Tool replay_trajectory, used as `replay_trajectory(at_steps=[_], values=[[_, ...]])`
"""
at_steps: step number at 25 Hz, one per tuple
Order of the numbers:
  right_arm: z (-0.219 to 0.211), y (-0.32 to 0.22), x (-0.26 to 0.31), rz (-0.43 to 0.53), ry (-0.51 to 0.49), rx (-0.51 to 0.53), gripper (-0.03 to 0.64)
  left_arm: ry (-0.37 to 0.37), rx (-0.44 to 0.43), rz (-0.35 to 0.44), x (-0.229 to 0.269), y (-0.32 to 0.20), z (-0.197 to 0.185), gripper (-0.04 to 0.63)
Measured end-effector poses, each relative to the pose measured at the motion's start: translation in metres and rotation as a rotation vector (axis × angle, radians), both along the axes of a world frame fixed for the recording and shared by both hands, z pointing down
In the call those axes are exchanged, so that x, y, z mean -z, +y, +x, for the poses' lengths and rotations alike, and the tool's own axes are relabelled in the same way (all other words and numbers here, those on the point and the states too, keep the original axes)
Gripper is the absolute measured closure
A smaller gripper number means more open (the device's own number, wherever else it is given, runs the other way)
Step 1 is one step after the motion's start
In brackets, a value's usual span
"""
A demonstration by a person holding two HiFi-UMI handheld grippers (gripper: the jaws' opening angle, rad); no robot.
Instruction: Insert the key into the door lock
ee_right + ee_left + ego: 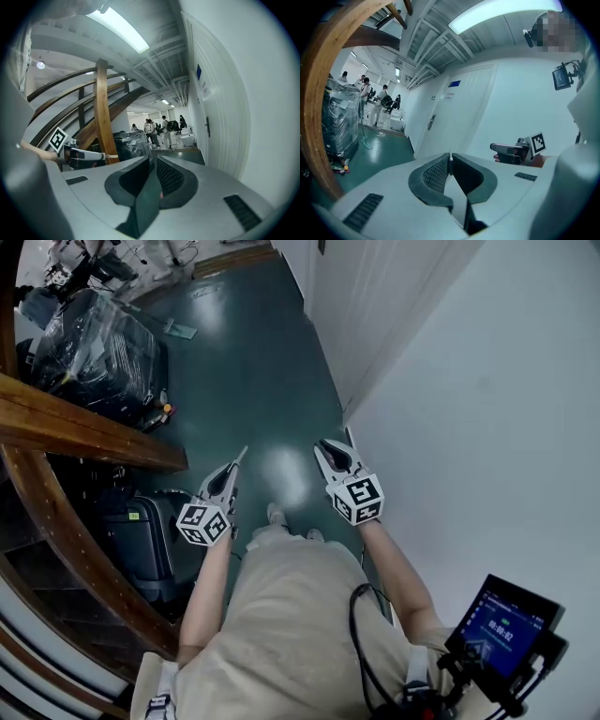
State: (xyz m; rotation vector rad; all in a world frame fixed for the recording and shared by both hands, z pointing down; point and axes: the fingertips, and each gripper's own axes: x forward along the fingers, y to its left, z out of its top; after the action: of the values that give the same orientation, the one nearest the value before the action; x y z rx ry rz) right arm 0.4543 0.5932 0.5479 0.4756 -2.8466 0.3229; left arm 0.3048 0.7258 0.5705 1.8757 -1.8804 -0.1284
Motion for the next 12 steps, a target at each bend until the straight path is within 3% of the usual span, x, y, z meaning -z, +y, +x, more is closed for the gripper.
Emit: replay_trajectory(at_steps=[12], values=[[-0.079, -0.042, 0.005, 0.038, 0.027, -0.05, 0.578, 0.012, -0.038, 0.014, 0.007, -0.035, -0.086, 0.561]])
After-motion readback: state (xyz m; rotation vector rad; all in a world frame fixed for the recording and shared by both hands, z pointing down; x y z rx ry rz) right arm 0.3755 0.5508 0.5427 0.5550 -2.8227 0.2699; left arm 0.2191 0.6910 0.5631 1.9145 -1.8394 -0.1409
